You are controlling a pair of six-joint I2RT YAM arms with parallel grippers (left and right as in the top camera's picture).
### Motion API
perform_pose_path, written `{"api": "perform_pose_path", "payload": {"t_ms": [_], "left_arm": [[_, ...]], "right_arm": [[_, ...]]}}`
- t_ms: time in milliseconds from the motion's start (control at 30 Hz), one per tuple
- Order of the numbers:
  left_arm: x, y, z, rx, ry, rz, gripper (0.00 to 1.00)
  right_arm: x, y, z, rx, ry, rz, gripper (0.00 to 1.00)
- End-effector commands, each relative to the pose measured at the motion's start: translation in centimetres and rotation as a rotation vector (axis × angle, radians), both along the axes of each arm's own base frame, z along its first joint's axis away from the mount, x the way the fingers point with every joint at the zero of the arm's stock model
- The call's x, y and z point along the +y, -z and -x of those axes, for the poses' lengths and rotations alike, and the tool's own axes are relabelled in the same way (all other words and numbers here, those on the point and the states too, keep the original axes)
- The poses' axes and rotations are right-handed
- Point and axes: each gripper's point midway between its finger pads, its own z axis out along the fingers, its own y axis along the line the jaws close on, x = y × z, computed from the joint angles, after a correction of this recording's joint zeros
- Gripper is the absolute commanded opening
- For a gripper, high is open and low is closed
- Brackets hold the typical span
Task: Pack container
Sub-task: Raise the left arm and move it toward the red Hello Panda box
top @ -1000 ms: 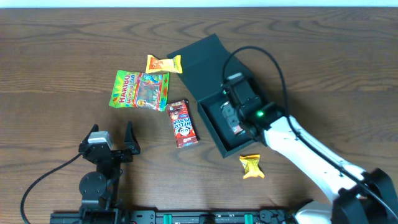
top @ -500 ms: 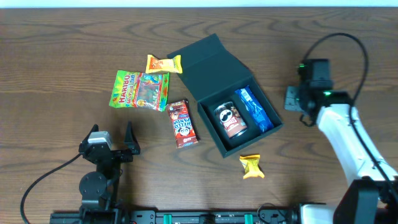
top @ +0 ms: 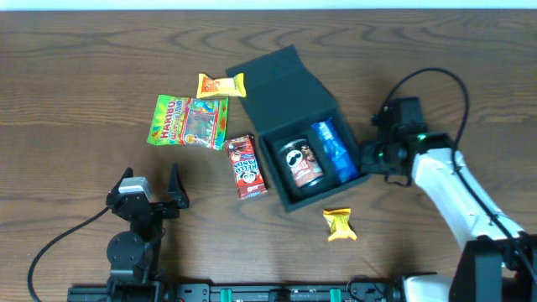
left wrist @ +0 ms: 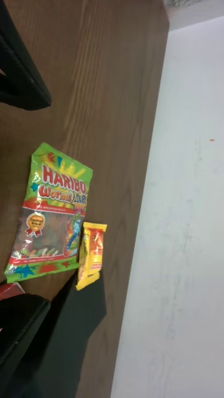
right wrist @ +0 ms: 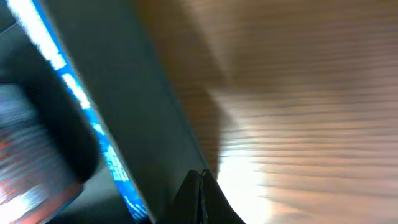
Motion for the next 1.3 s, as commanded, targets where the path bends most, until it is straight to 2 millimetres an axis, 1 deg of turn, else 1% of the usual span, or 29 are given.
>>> {"api": "perform_pose_path", "payload": {"t_ms": [0,167,233,267,333,400,500,567,600,667,733,800,833,867,900,1000,1033,1067,1100,1133,1167,1200,1233,1267], "left_arm": [[0.1,1.7,0.1,0.056,-0.002,-0.017,0.95],[0.1,1.7,0.1,0.056,-0.002,-0.017,0.95],[0.1,1.7,0.1,0.056,-0.002,-0.017,0.95],[0.1,1.7,0.1,0.056,-0.002,-0.017,0.95],[0.1,1.7,0.1,0.056,-0.002,-0.017,0.95],[0.1,1.7,0.1,0.056,-0.002,-0.017,0.95],[0.1,1.7,0.1,0.056,-0.002,-0.017,0.95],[0.1,1.7,0.1,0.056,-0.002,-0.017,0.95],[0.1,1.7,0.1,0.056,-0.002,-0.017,0.95],[0.1,1.7,0.1,0.056,-0.002,-0.017,0.95],[0.1,1.7,0.1,0.056,-0.002,-0.017,0.95],[0.1,1.7,0.1,0.056,-0.002,-0.017,0.95],[0.1,1.7,0.1,0.056,-0.002,-0.017,0.95],[0.1,1.7,0.1,0.056,-0.002,-0.017,0.95],[0.1,1.7,0.1,0.056,-0.002,-0.017,0.95],[0.1,1.7,0.1,0.056,-0.002,-0.017,0.95],[0.1,1.7,0.1,0.056,-0.002,-0.017,0.95],[0.1,1.7,0.1,0.056,-0.002,-0.017,0.95],[0.1,1.7,0.1,0.056,-0.002,-0.017,0.95],[0.1,1.7,0.1,0.055,-0.002,-0.017,0.95],[0.1,1.7,0.1,0.055,-0.002,-0.017,0.95],[0.1,1.7,0.1,0.055,-0.002,-0.017,0.95],[0.1,1.6,0.1,0.05,0.0,-0.013,0.95],[0.0,1.6,0.1,0.05,0.002,-0.012,0.95]], "right_arm": [[4.6,-0.1,1.2,0.037,-0.05,-0.171,0.01],[8.3,-0.8,1.0,0.009,-0.072,-0.234,0.02],[8.9,-1.0,0.7,-0.019,-0.086,-0.223,0.02],[8.8,-1.0,0.2,-0.046,-0.085,-0.2,0.02],[7.8,-1.2,-1.2,-0.109,-0.061,-0.134,0.02],[6.4,-1.7,-3.0,-0.19,-0.036,-0.043,0.02],[3.9,-3.0,-5.8,-0.336,-0.005,0.114,0.02],[1.9,-4.4,-7.8,-0.449,-0.023,0.269,0.08],[1.0,-5.0,-8.4,-0.483,-0.033,0.338,0.09],[-0.4,-6.0,-9.1,-0.523,-0.04,0.454,0.1],[-1.8,-6.6,-9.2,-0.534,-0.016,0.542,0.09],[-3.3,-7.1,-9.1,-0.536,0.032,0.616,0.05],[-4.1,-7.2,-8.9,-0.531,0.075,0.635,0.05],[-4.5,-7.2,-8.7,-0.523,0.111,0.617,0.06],[-4.7,-6.8,-8.4,-0.505,0.127,0.573,0.06],[-5.2,-6.2,-8.1,-0.458,0.156,0.391,0.01],[-5.7,-6.2,-8.1,-0.45,0.164,0.348,0.01],[-6.5,-6.3,-8.0,-0.441,0.185,0.312,0.02],[-7.6,-6.3,-7.9,-0.434,0.212,0.287,0.06],[-8.6,-6.3,-7.7,-0.425,0.237,0.265,0.22],[-9.4,-6.1,-7.6,-0.415,0.255,0.239,0.48],[-9.8,-6.0,-7.5,-0.407,0.266,0.218,0.71],[-10.2,-5.8,-7.3,-0.393,0.275,0.184,0.99],[-10.3,-5.6,-7.1,-0.38,0.279,0.154,0.99]]}}
